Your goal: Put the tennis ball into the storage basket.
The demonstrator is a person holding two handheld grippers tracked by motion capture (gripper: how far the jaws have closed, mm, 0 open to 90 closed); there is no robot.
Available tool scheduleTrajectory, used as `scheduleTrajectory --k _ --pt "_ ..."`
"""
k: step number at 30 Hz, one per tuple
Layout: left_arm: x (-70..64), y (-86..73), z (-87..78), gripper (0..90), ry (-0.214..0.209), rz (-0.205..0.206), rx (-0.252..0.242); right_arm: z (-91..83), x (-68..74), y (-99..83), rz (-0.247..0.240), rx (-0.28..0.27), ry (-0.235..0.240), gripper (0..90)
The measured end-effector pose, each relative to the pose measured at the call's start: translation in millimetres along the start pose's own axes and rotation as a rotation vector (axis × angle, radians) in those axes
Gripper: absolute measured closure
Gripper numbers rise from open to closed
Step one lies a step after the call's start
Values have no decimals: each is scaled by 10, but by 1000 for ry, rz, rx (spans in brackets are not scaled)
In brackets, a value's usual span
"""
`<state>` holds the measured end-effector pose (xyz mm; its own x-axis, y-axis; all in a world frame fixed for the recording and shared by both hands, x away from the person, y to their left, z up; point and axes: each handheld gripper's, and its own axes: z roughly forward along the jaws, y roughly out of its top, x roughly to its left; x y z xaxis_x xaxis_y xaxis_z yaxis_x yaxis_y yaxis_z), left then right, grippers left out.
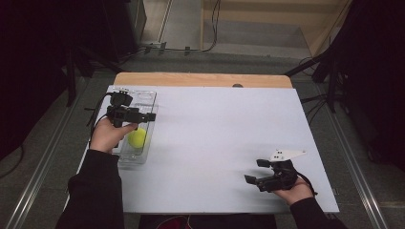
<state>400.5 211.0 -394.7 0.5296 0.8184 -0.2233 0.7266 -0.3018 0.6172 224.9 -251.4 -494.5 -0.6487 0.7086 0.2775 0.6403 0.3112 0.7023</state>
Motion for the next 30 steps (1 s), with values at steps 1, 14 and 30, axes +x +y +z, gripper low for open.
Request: scheduleTrajectory --k 1,14,30 --pt "-13 0 5 197 -8 2 1 2 2 0 2 1 2 149" --pt "-193 3 77 197 -64 36 7 3 3 0 2 0 5 149" --pt "-427 -38 196 198 -121 99 24 -4 -2 -2 0 -3 3 149"
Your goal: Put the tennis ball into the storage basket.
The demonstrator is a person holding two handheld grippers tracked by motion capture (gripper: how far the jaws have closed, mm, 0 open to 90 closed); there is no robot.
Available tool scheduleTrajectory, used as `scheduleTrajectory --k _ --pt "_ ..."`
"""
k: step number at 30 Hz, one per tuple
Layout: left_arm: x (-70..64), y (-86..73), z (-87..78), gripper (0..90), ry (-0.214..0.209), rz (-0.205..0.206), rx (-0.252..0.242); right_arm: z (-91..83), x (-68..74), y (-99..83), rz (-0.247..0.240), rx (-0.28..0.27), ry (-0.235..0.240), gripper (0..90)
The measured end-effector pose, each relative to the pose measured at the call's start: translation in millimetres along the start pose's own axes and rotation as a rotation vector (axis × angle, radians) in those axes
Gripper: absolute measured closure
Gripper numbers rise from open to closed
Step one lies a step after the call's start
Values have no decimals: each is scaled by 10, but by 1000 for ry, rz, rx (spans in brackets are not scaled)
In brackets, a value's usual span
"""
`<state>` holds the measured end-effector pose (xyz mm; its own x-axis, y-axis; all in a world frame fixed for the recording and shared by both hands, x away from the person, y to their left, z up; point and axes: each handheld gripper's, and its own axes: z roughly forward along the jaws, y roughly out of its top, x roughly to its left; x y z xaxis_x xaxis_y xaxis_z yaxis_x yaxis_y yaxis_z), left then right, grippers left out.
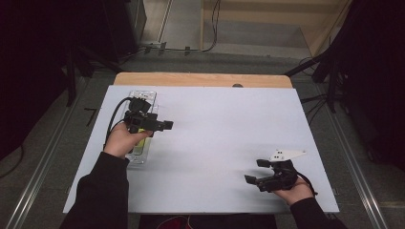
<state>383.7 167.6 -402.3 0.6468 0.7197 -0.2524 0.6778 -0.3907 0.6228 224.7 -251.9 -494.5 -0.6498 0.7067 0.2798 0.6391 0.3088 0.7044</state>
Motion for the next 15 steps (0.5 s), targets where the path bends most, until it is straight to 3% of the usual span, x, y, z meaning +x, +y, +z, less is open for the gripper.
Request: scheduleTrajectory --k 5,15 --pt "-81 -15 5 198 -49 11 -3 -6 2 0 2 0 1 149" --pt "-179 -144 28 198 -50 47 -21 -4 -3 0 3 -1 -1 149"
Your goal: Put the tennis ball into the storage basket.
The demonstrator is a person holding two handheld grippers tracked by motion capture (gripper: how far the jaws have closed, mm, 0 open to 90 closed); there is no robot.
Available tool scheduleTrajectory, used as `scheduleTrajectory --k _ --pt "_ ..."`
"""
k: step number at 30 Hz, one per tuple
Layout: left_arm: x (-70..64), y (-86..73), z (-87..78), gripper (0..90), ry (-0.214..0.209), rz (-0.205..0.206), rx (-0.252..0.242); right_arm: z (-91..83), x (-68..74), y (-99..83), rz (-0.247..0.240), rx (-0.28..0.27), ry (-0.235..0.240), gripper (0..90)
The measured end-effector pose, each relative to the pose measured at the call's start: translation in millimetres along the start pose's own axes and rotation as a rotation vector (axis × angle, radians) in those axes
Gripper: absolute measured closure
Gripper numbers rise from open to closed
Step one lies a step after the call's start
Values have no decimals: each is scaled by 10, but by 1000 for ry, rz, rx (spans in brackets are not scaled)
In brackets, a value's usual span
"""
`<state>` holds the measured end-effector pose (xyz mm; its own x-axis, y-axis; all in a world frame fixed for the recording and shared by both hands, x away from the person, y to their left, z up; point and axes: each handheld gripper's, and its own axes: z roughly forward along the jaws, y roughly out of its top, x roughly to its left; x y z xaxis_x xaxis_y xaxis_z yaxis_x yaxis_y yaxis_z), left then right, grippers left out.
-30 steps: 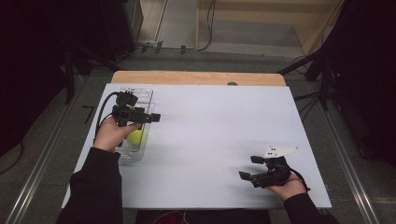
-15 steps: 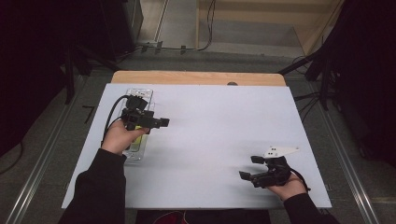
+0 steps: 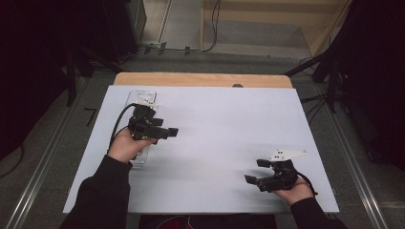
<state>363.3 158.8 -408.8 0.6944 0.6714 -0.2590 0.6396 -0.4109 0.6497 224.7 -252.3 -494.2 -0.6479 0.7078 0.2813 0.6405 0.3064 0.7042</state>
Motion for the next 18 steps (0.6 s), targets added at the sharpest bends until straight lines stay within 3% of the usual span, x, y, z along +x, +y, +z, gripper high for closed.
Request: scheduleTrajectory --k 6,18 --pt "-45 -114 33 198 1 22 0 -1 0 0 1 0 1 149" --pt "-50 -284 64 198 -14 11 1 3 -1 0 2 1 3 149"
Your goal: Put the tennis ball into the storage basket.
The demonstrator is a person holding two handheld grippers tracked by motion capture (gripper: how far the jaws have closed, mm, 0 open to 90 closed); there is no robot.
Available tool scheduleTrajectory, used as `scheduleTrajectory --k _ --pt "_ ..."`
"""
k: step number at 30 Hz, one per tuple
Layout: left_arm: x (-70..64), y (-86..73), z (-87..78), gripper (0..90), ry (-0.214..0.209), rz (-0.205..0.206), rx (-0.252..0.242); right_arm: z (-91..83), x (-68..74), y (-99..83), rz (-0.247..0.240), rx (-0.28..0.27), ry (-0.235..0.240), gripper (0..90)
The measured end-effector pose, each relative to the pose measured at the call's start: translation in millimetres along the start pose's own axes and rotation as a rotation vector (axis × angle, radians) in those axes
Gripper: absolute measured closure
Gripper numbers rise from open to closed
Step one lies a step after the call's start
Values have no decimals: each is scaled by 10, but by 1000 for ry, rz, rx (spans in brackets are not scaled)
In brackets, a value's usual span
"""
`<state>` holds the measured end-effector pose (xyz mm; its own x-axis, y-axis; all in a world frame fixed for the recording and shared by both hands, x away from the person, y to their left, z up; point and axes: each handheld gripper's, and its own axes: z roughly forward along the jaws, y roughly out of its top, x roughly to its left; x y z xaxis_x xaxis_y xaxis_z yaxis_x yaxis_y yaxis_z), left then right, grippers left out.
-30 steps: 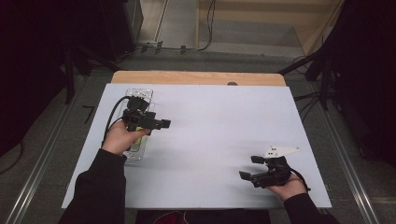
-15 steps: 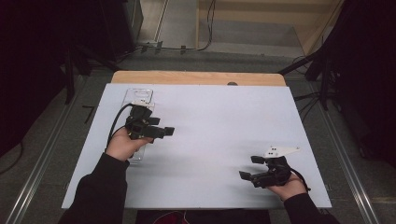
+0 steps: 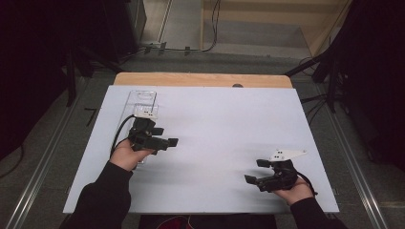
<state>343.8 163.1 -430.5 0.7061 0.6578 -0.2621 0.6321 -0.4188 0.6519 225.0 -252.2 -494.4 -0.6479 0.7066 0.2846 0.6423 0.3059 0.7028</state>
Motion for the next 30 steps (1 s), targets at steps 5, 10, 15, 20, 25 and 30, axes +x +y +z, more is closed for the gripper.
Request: scheduleTrajectory --k 5,10,15,20,25,30 --pt "-51 -76 1 199 -8 13 -6 0 1 0 1 0 1 149" --pt "-98 -152 14 198 -17 29 2 0 1 -1 2 1 1 149" --pt "-123 -215 20 198 -28 41 10 0 1 -1 2 2 2 149" --pt "-145 -271 45 198 -40 62 26 1 3 -2 2 4 0 149" --pt "-163 -327 49 198 -50 92 20 0 0 -2 2 1 1 149" --pt "-202 -397 39 198 -56 118 7 3 -1 -1 7 1 1 149"
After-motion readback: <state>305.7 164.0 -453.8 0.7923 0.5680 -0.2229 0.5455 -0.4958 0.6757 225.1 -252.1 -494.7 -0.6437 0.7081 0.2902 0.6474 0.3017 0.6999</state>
